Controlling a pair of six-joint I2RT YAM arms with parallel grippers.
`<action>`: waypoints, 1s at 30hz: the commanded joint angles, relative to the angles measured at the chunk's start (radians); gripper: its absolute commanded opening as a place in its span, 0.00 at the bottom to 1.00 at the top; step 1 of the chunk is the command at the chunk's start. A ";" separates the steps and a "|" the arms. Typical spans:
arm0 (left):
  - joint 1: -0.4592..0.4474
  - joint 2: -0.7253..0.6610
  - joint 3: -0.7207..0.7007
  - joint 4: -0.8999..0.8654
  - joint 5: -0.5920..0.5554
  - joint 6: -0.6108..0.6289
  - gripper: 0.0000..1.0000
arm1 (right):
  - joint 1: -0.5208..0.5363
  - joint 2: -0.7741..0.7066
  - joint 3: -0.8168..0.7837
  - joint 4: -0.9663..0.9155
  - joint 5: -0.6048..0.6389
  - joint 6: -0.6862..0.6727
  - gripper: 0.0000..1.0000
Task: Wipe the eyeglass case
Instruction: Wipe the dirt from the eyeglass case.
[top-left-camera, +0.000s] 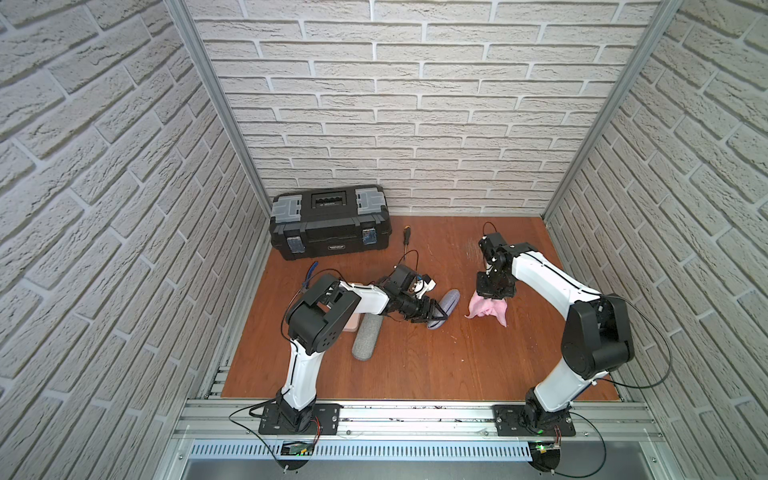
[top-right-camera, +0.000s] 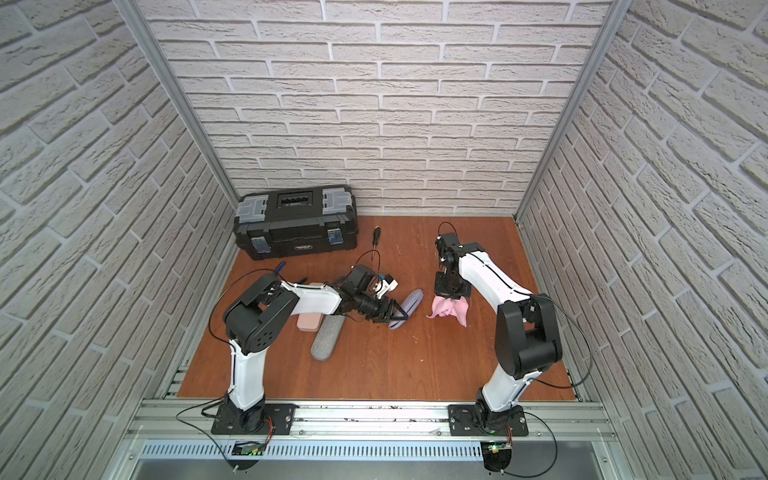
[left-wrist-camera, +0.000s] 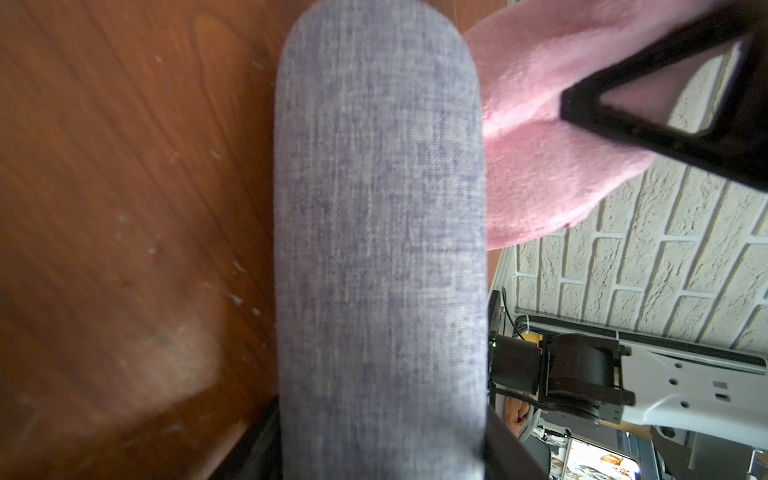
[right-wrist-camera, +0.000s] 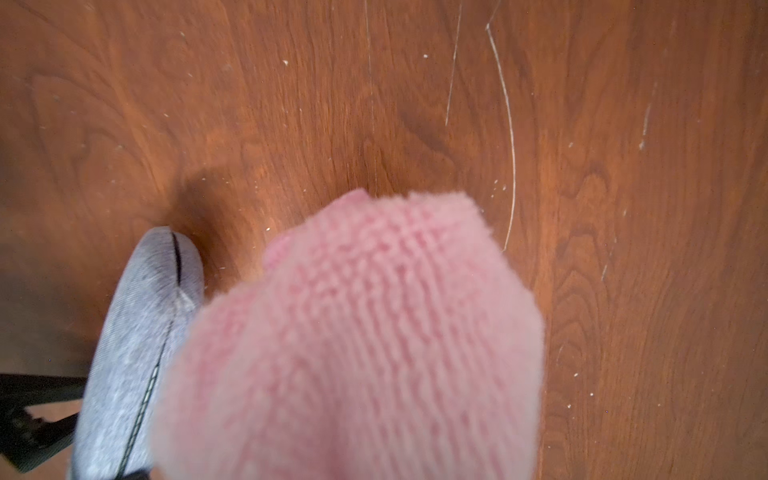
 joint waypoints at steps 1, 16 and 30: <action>-0.007 0.010 -0.021 -0.036 -0.038 -0.009 0.26 | 0.052 0.021 0.014 0.059 -0.036 0.014 0.02; -0.010 0.016 0.016 -0.096 -0.105 0.017 0.24 | 0.306 -0.218 -0.305 0.485 -0.773 0.302 0.02; -0.180 -0.069 0.084 -0.531 -0.700 0.501 0.43 | -0.004 -0.300 -0.180 0.012 -0.323 0.112 0.02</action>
